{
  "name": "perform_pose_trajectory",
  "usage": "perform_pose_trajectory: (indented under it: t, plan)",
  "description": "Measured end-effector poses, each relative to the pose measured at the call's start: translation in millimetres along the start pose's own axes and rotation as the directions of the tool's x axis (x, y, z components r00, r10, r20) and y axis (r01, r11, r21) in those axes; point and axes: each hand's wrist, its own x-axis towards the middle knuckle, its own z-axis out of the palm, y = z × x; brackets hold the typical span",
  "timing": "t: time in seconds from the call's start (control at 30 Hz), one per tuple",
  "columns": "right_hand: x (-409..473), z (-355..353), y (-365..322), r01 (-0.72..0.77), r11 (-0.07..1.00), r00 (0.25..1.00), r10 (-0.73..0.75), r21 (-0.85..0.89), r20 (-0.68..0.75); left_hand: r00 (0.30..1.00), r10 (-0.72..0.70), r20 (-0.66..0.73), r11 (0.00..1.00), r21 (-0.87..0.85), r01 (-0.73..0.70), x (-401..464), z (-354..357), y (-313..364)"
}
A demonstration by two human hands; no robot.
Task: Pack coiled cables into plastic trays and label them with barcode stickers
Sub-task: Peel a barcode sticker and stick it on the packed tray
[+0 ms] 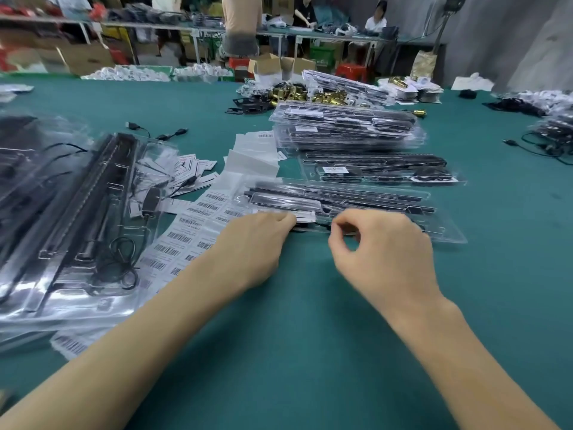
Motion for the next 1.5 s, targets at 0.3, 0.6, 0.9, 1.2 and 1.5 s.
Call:
perform_pose_trajectory:
  t: [0.3, 0.6, 0.9, 1.2, 1.5]
  plan:
    - [57.8, 52.4, 7.3, 0.012, 0.918, 0.9, -0.183, 0.397, 0.395, 0.998, 0.031, 0.061, 0.999, 0.044, -0.033, 1.3, -13.3, -7.3]
    - [59.4, 56.3, 5.8, -0.009, 0.906, 0.898, -0.179, 0.423, 0.402, 0.997, 0.058, 0.058, 0.981, 0.183, -0.068, -5.3, -23.3, 1.5]
    - [50.7, 63.4, 6.4, 0.077, 0.949, 0.873, -0.212, 0.304, 0.44, 0.982, 0.012, 0.19, 0.995, 0.099, -0.032, -8.9, -33.4, 4.9]
    - [40.6, 75.8, 11.2, 0.149, 0.953, 0.888, -0.246, 0.263, 0.39, 0.95, 0.072, 0.304, 0.987, -0.161, -0.023, -1.0, -48.0, -22.2]
    - [36.9, 76.3, 11.0, 0.172, 0.968, 0.866, -0.238, 0.185, 0.44, 0.98, 0.021, 0.199, 0.968, -0.249, 0.03, -0.1, -64.3, -49.8]
